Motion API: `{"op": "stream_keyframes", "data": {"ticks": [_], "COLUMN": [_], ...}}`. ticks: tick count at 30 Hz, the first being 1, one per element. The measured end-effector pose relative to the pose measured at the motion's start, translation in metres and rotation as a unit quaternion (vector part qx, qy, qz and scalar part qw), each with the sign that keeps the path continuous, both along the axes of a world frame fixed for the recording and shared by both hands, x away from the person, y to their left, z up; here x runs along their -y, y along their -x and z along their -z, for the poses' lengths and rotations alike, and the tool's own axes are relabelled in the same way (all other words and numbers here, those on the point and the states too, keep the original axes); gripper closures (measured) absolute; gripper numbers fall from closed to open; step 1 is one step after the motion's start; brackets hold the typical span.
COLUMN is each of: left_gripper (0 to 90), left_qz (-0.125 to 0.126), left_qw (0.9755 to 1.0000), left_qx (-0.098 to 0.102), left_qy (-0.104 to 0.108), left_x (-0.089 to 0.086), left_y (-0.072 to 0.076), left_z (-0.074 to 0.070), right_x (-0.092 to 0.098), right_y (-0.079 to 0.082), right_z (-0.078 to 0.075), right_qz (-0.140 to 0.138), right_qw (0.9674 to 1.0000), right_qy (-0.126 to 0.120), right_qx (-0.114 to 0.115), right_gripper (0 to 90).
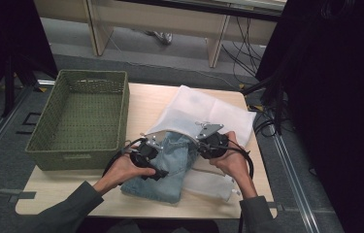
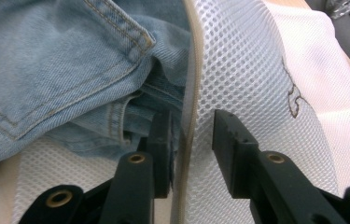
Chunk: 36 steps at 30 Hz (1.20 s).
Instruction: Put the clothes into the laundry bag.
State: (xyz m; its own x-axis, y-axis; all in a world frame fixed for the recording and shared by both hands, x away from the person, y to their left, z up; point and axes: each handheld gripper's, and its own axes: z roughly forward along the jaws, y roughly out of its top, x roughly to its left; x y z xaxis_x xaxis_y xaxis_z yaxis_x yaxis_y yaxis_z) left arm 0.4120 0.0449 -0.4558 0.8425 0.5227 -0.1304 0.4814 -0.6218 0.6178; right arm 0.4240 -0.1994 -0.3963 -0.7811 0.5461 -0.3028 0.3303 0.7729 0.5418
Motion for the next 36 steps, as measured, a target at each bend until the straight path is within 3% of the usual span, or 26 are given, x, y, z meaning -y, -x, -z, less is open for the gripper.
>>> {"op": "stream_keyframes", "data": {"ticks": [2, 3, 4, 5, 6, 7, 8, 10, 11, 14, 15, 16, 17, 18, 19, 21, 22, 23, 24, 25, 27, 31, 32, 33, 35, 36], "left_gripper": [15.8, 17.5, 23.1, 23.1, 39.3, 61.2, 65.0, 67.4, 69.5, 70.1, 70.5, 70.6, 70.6, 70.6, 70.6, 70.3, 69.9, 69.0, 67.8, 67.8, 57.6, 40.0, 32.8, 28.2, 19.9, 18.6], "left_qz": [0.007, 0.015, 0.015, 0.021, 0.042, 0.052, 0.052, 0.043, 0.045, 0.047, 0.021, 0.021, 0.015, 0.015, -0.002, -0.022, -0.022, -0.039, -0.039, -0.057, -0.074, -0.057, -0.050, -0.045, -0.034, -0.034], "left_qw": [1.0000, 0.9997, 0.9997, 0.9995, 0.9983, 0.9966, 0.9963, 0.9972, 0.9972, 0.9971, 0.9964, 0.9964, 0.9945, 0.9945, 0.9926, 0.9903, 0.9903, 0.9913, 0.9913, 0.9913, 0.9908, 0.9931, 0.9938, 0.9937, 0.9943, 0.9943], "left_qx": [0.003, 0.010, 0.010, 0.018, 0.032, 0.052, 0.059, 0.057, 0.058, 0.060, 0.065, 0.065, 0.080, 0.080, 0.072, 0.066, 0.066, 0.072, 0.072, 0.065, 0.049, 0.054, 0.054, 0.058, 0.070, 0.070], "left_qy": [-0.005, -0.018, -0.018, -0.012, -0.024, -0.036, -0.035, -0.022, -0.017, 0.004, 0.050, 0.050, 0.066, 0.066, 0.098, 0.120, 0.120, 0.103, 0.103, 0.100, 0.102, 0.087, 0.084, 0.084, 0.073, 0.073], "left_x": [0.004, 0.010, 0.010, 0.015, 0.017, 0.019, 0.021, 0.022, 0.023, 0.025, 0.033, 0.033, 0.042, 0.042, 0.050, 0.062, 0.062, 0.070, 0.070, 0.073, 0.075, 0.069, 0.065, 0.057, 0.040, 0.040], "left_y": [0.000, -0.001, -0.001, -0.001, -0.002, -0.001, -0.001, -0.001, -0.002, -0.006, -0.005, -0.005, -0.008, -0.008, -0.012, -0.026, -0.026, -0.038, -0.038, -0.045, -0.049, -0.038, -0.035, -0.028, -0.016, -0.016], "left_z": [0.003, 0.007, 0.007, 0.012, 0.014, 0.017, 0.016, 0.015, 0.012, -0.002, -0.014, -0.014, -0.025, -0.025, -0.029, -0.022, -0.022, -0.005, -0.005, 0.006, 0.020, 0.013, 0.009, 0.001, -0.007, -0.007], "right_x": [-0.001, -0.005, -0.005, -0.007, -0.008, -0.006, -0.005, -0.004, -0.001, -0.001, -0.004, -0.005, -0.006, -0.006, -0.007, -0.005, -0.005, -0.002, -0.002, -0.001, 0.004, 0.009, 0.011, 0.013, 0.012, 0.013], "right_y": [-0.001, -0.002, -0.002, -0.003, -0.005, -0.010, -0.010, -0.009, -0.005, 0.000, 0.005, 0.006, 0.006, 0.006, 0.007, 0.010, 0.010, 0.007, 0.007, 0.007, 0.003, 0.001, 0.001, 0.000, 0.003, 0.002], "right_z": [0.002, 0.007, 0.007, 0.008, 0.009, 0.007, 0.006, 0.003, -0.004, -0.014, -0.022, -0.025, -0.030, -0.030, -0.032, -0.037, -0.037, -0.031, -0.031, -0.028, -0.015, -0.007, -0.006, -0.005, -0.004, -0.004], "right_qz": [0.000, -0.001, -0.001, -0.005, -0.003, -0.002, 0.004, 0.005, -0.003, -0.017, -0.027, -0.032, -0.042, -0.042, -0.045, -0.038, -0.038, -0.041, -0.041, -0.035, -0.026, -0.021, -0.008, -0.020, -0.008, -0.016], "right_qw": [1.0000, 0.9995, 0.9995, 0.9990, 0.9984, 0.9988, 0.9991, 0.9995, 1.0000, 0.9995, 0.9982, 0.9978, 0.9974, 0.9974, 0.9972, 0.9972, 0.9972, 0.9975, 0.9975, 0.9978, 0.9982, 0.9979, 0.9975, 0.9976, 0.9974, 0.9976], "right_qy": [0.006, 0.029, 0.029, 0.042, 0.054, 0.045, 0.038, 0.027, -0.006, -0.026, -0.055, -0.057, -0.057, -0.057, -0.056, -0.063, -0.063, -0.057, -0.057, -0.055, -0.053, -0.057, -0.064, -0.063, -0.065, -0.064], "right_qx": [0.005, 0.015, 0.015, 0.018, 0.018, 0.018, 0.017, 0.016, -0.002, -0.010, 0.003, 0.002, 0.014, 0.014, 0.019, 0.012, 0.012, 0.013, 0.013, 0.008, -0.011, -0.023, -0.028, -0.021, -0.028, -0.023], "right_gripper": [69.5, 76.8, 76.8, 82.8, 86.3, 86.7, 86.9, 87.1, 87.2, 87.3, 87.4, 87.5, 87.5, 87.5, 87.5, 87.6, 87.6, 87.5, 87.5, 87.5, 87.5, 87.4, 87.4, 87.3, 87.1, 87.1]}}
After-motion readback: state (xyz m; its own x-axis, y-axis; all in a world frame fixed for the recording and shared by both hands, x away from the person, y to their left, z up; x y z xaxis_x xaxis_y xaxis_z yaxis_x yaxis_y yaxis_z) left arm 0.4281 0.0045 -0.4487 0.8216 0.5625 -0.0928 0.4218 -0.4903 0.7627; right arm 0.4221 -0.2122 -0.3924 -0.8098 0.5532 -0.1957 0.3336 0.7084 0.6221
